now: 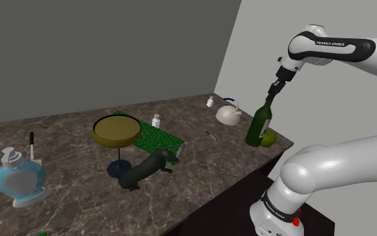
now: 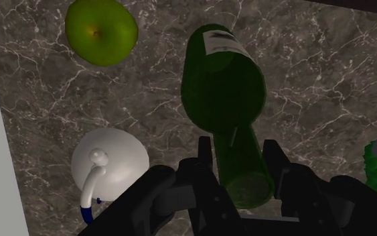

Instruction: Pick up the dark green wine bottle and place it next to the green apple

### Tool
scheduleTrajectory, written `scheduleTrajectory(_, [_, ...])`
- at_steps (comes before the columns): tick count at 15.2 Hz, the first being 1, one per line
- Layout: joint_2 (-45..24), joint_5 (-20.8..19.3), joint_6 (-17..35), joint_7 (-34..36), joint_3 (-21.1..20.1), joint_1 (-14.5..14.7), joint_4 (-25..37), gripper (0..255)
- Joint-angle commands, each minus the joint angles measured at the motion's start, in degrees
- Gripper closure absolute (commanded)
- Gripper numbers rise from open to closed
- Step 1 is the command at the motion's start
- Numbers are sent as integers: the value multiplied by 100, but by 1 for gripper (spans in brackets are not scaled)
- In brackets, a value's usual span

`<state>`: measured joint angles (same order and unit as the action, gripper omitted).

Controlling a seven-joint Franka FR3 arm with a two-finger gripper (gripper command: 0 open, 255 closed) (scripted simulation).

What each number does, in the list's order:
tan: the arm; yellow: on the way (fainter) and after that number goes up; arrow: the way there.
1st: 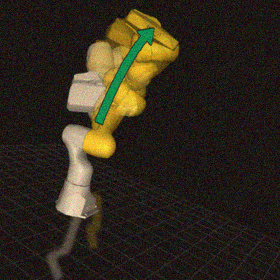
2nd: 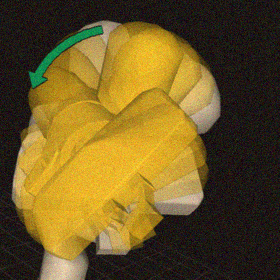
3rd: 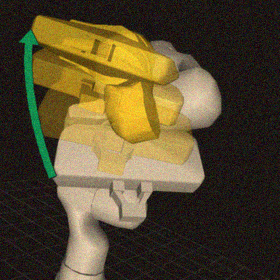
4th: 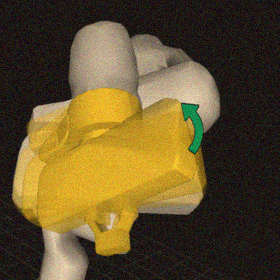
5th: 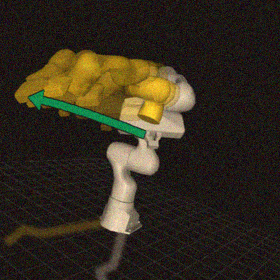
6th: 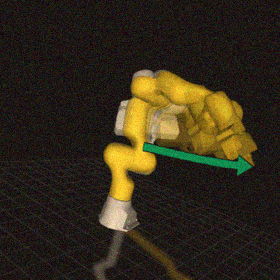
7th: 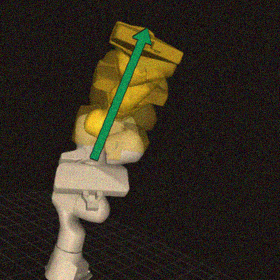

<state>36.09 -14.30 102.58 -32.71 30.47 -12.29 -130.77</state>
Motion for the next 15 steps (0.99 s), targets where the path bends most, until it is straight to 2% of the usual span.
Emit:
scheduleTrajectory(1, [-21,-20,163,-2,42,-3,-135,255])
scheduleTrajectory(15, [-149,-198,1257,-19,336,-61,-1096,255])
